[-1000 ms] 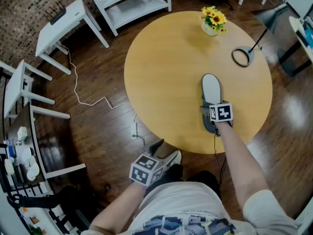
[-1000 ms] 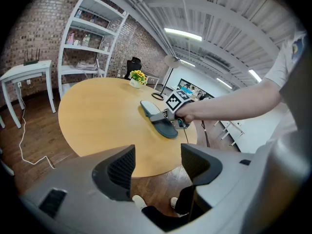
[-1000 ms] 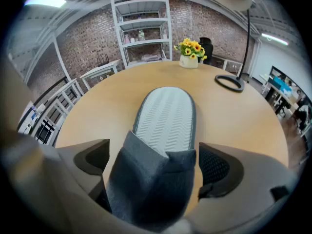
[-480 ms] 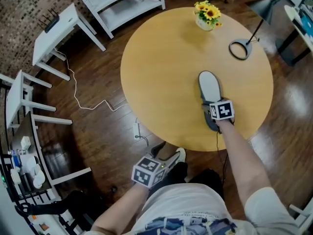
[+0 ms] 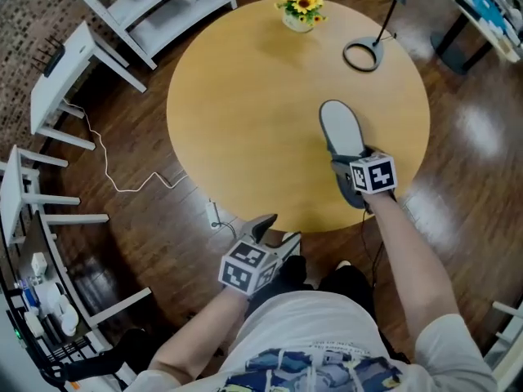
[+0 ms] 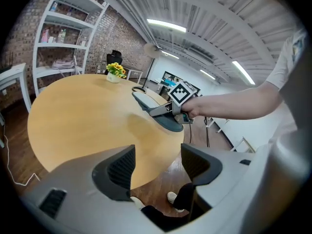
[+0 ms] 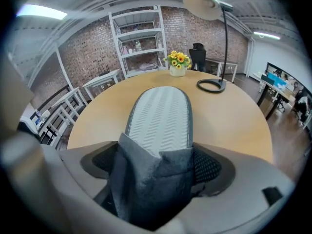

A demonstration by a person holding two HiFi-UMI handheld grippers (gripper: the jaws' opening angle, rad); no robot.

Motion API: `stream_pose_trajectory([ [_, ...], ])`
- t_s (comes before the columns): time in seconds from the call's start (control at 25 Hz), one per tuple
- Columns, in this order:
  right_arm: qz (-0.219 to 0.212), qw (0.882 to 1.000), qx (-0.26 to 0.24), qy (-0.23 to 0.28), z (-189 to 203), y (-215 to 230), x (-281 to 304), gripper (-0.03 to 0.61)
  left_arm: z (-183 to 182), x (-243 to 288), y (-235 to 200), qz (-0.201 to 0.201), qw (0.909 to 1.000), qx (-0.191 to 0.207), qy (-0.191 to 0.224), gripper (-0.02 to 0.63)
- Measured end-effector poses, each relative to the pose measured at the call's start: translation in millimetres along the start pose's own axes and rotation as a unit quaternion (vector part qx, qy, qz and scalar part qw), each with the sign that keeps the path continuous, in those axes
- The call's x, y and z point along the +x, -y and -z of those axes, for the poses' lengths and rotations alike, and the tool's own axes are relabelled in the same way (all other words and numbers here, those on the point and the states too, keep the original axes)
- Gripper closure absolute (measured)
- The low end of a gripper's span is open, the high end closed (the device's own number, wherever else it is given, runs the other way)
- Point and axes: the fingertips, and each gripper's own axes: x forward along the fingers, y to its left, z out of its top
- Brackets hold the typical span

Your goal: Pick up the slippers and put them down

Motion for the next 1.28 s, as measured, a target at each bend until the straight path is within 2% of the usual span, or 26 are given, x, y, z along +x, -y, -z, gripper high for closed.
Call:
stream_pose_trajectory([
  [0.2,0.018,0.999,0.028,0.033,18,36,-62,0.100,-4,32,49,0.043,0.9978,0.047,-0.020,0.330],
  [0.4,0.054,0.995,0.073,0.051,67,121,-124,0.100,-5,87,123,0.093,0.9893,0.097,-0.057,0.330],
  [0.56,0.082,0.989,0.110,0.059,127,204,-171,0.100,-6,138,194,0.118,0.9803,0.133,-0.086,0.330],
  [0.72,0.100,0.982,0.153,0.050,205,295,-195,0.100,3,193,261,0.125,0.9760,0.137,-0.114,0.330],
  [0.88,0.112,0.978,0.175,0.030,284,396,-193,0.100,23,270,315,0.118,0.9698,0.142,-0.160,0.330],
  [1.08,0.122,0.971,0.207,0.016,371,508,-161,0.100,53,368,365,0.121,0.9617,0.136,-0.205,0.330],
  [1.28,0.122,0.958,0.260,0.004,471,576,-73,0.100,96,450,369,0.133,0.9456,0.150,-0.256,0.330],
])
